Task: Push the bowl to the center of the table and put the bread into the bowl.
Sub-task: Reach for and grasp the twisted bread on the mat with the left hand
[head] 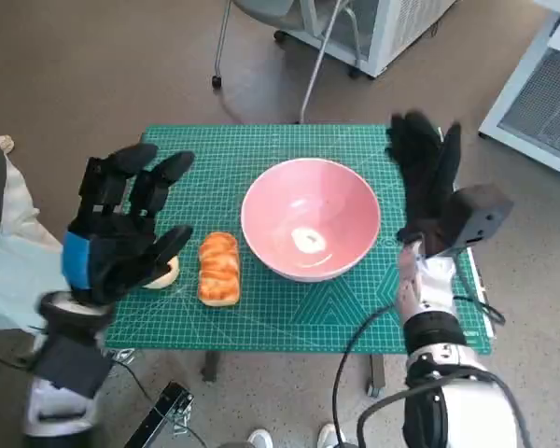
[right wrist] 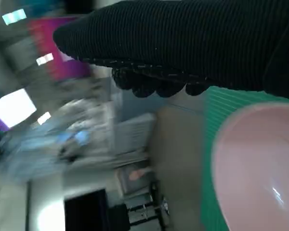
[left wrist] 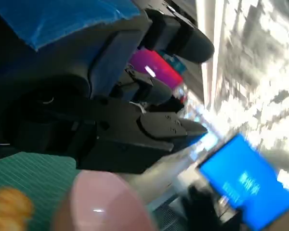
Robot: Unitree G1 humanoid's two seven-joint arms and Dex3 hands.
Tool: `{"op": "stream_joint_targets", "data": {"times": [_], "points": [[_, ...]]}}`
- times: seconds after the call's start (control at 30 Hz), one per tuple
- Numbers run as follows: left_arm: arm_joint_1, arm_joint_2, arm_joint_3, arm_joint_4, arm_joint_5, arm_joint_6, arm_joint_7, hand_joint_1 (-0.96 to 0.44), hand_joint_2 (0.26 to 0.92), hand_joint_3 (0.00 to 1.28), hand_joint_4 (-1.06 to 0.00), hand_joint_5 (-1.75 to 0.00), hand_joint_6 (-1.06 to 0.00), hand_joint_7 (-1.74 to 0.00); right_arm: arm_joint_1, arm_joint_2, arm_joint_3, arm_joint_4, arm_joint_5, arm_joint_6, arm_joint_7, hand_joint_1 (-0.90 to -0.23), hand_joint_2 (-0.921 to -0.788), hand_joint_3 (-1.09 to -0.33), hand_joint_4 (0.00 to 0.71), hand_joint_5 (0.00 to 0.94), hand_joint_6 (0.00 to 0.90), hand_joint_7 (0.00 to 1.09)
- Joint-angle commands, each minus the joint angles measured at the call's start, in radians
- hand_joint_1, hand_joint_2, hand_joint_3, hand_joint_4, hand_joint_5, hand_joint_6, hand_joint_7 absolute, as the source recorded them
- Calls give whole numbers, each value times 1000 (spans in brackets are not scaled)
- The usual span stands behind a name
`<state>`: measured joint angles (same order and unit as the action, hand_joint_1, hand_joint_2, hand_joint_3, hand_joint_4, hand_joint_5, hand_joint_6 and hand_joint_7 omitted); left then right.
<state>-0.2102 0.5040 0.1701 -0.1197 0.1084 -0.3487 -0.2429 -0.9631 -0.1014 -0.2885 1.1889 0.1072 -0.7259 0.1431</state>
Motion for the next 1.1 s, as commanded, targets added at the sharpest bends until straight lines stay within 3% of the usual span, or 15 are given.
{"op": "stream_joint_targets", "data": {"times": [0.03, 0.3, 0.43, 0.6, 0.8, 1.1], "points": [[-39, 135, 5, 52, 54, -72, -71, -49, 835, 260, -221, -652, -231, -824, 61, -29, 47, -56, -31, -98, 63, -541, -921, -826, 343, 22, 52, 709], [-133, 299, -53, 193, 134, -240, -164, 75, 881, 114, -380, -441, -393, -629, 114, -65, 91, -163, -24, -222, 137, -570, -921, -829, 358, 25, 32, 768], [-198, 355, -114, 286, 250, -367, -146, 127, 905, 43, -481, -277, -487, -473, 137, -64, 98, -208, -6, -232, 157, -575, -921, -828, 367, 29, 33, 781], [-291, 402, -191, 391, 407, -499, -104, 96, 890, 7, -571, -99, -589, -273, 165, -56, 107, -267, 8, -223, 160, -563, -921, -831, 369, 30, 30, 793], [-395, 428, -284, 472, 560, -578, -84, 32, 857, 1, -535, -20, -568, -170, 185, -56, 117, -299, 22, -209, 172, -548, -921, -836, 370, 29, 25, 806], [-498, 434, -392, 526, 782, -601, 13, -64, 846, 0, -455, -1, -525, -98, 207, -61, 124, -324, 13, -192, 163, -548, -921, -833, 367, 28, 17, 821]]}}
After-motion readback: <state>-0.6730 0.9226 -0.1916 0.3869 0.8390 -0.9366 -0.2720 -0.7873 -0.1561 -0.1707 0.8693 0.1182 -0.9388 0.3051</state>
